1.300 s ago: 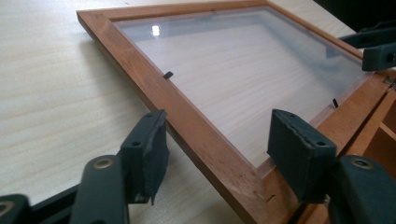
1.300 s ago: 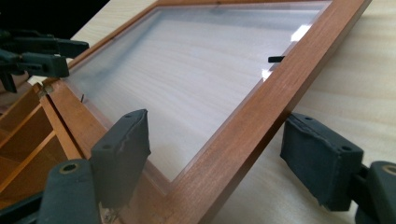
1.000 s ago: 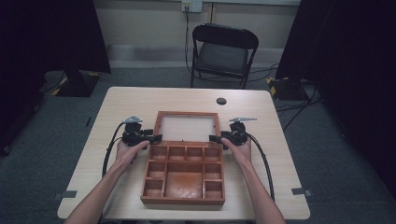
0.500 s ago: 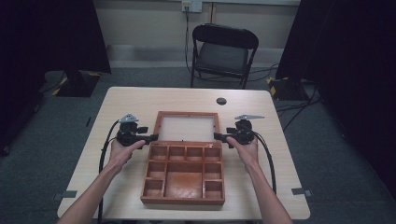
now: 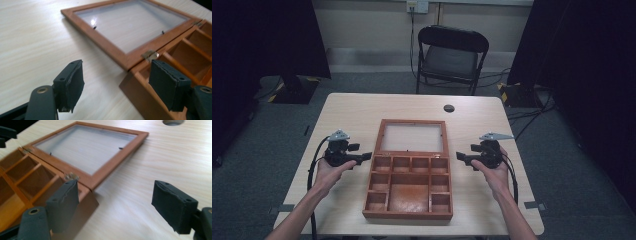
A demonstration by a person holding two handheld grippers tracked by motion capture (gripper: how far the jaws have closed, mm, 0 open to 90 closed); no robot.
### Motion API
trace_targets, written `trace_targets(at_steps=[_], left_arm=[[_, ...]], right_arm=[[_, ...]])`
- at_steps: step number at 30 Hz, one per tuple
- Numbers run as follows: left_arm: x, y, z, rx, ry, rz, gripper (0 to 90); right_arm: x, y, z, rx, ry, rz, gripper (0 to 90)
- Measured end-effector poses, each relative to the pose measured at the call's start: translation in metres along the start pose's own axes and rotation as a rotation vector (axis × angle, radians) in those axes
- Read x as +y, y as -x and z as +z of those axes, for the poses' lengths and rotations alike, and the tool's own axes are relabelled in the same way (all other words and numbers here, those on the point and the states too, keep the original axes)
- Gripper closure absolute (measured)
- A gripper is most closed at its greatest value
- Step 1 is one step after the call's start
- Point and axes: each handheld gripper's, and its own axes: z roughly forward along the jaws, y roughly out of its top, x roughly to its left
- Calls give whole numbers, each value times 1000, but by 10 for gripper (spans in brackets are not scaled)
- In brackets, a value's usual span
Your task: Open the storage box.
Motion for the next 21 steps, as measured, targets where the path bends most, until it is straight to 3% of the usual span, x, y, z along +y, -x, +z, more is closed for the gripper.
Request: trace_targets(at_steps=[4,8,21], left_arm=[[-10,-1,-7,20,-18,-1,275],[-17,-3,-13,42,-31,-10,275],[-49,-4,-31,96,-96,10,247]], right_arm=[[-11,3,-16,-40,-5,1,219],[-24,8,-30,-54,-13,54,197],[-61,18,-56,-118,-70,73,178]])
